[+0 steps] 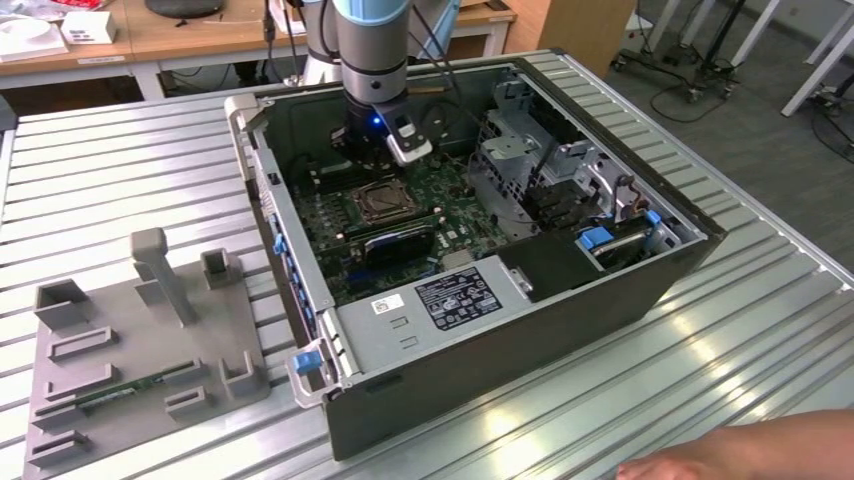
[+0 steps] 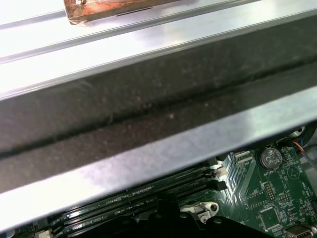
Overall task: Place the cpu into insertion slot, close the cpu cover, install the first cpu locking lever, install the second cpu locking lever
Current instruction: 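Install the first cpu locking lever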
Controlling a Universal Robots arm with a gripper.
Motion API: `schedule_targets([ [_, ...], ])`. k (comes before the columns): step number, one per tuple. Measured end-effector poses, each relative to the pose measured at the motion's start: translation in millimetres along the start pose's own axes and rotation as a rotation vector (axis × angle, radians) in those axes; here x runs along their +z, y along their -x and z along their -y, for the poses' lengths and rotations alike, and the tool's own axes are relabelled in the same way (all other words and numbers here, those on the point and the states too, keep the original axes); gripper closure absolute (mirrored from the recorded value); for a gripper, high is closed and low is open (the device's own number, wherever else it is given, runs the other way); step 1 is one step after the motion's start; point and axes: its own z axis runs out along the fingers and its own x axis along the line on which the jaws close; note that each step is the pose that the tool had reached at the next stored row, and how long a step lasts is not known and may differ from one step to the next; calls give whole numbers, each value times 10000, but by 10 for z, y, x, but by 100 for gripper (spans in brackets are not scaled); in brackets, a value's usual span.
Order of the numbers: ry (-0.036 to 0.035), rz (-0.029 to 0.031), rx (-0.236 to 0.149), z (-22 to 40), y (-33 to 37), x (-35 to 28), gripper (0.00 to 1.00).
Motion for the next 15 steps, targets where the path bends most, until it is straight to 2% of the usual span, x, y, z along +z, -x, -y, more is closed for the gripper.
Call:
schedule_targets([
  [15,-36,12,-6,-6,27,18,90],
])
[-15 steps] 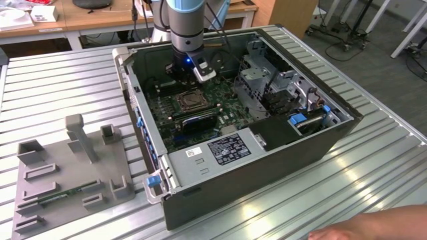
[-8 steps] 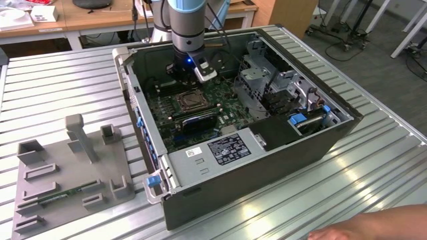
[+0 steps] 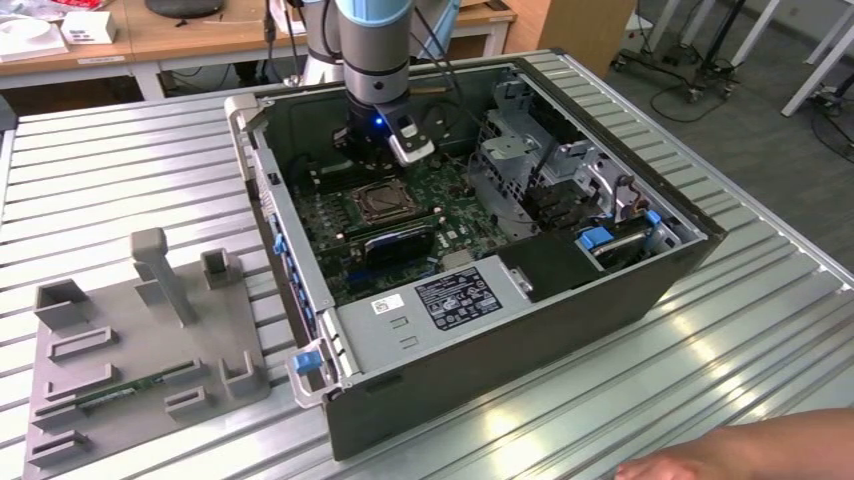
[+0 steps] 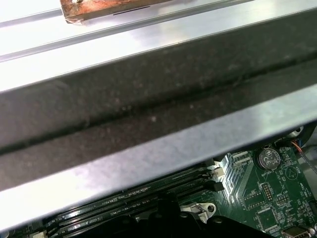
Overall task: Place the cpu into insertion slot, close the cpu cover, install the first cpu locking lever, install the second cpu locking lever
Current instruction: 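Install the first cpu locking lever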
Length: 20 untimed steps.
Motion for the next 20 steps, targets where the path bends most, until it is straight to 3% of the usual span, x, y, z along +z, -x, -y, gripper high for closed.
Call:
schedule_targets([
  [20,-8,-10,-93,-21,14,7,90],
])
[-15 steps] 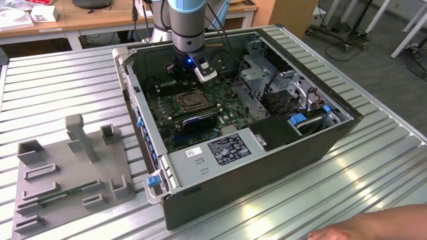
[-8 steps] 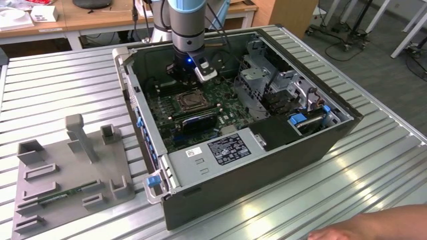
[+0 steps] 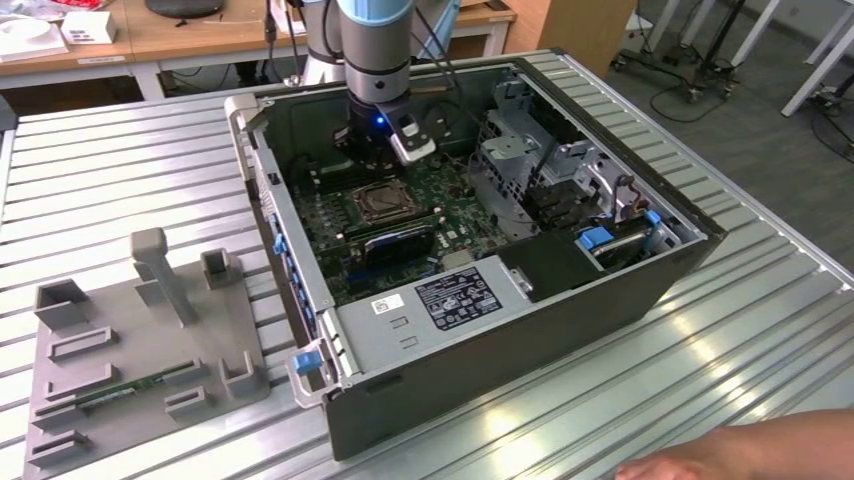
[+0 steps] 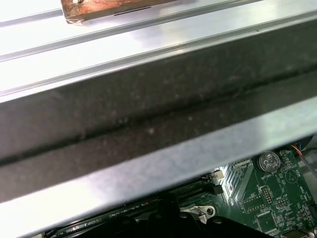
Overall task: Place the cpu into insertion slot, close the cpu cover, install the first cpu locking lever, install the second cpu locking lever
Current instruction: 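Install the first cpu locking lever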
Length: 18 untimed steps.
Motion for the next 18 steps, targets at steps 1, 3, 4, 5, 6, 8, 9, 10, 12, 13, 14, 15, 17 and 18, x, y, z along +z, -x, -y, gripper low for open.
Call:
schedule_targets([
  [1,0,0,0,-1,3,0,90],
  [3,-1,-2,1,-3,6,0,90],
  [4,-2,-2,1,-4,7,-1,90],
  [5,-3,-3,1,-5,7,-3,90],
  [6,-1,-3,0,-7,7,-4,90],
  [8,-1,-5,0,-9,7,-10,90],
  [9,-1,-6,0,-10,7,-13,90],
  [10,-2,-7,1,-11,7,-15,90],
  [12,-2,-9,1,-14,7,-21,90],
  [13,-3,-9,1,-15,7,-23,90],
  [14,-3,-10,2,-16,7,-26,90],
  [15,-4,-11,2,-17,7,-28,90],
  [17,-4,-11,2,-19,7,-33,90],
  [18,-2,-11,2,-20,7,-33,90],
])
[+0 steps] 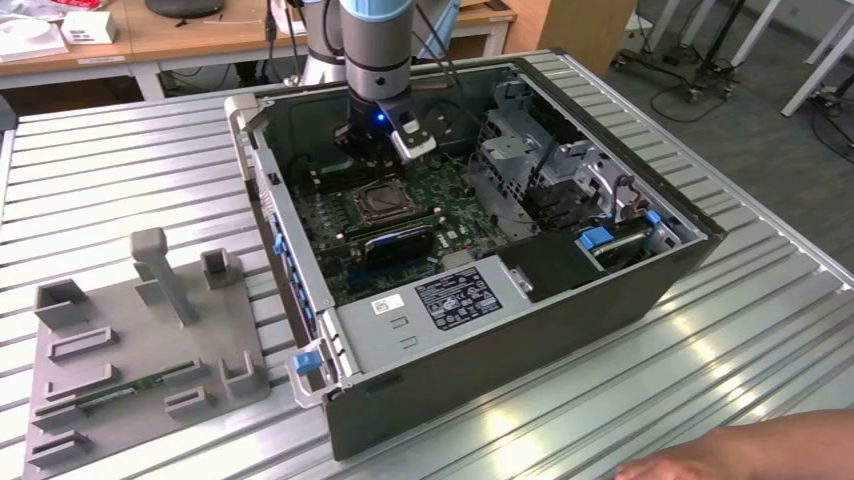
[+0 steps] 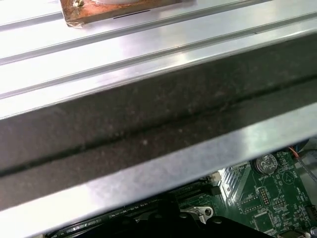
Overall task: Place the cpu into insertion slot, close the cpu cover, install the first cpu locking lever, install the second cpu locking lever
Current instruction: 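Install the first cpu locking lever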
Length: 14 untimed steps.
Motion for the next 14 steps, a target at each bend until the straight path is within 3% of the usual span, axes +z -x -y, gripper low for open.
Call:
schedule_targets([
  [10,-2,-1,0,-3,-1,-1,90],
  [14,-65,27,-8,-2,-2,4,90],
])
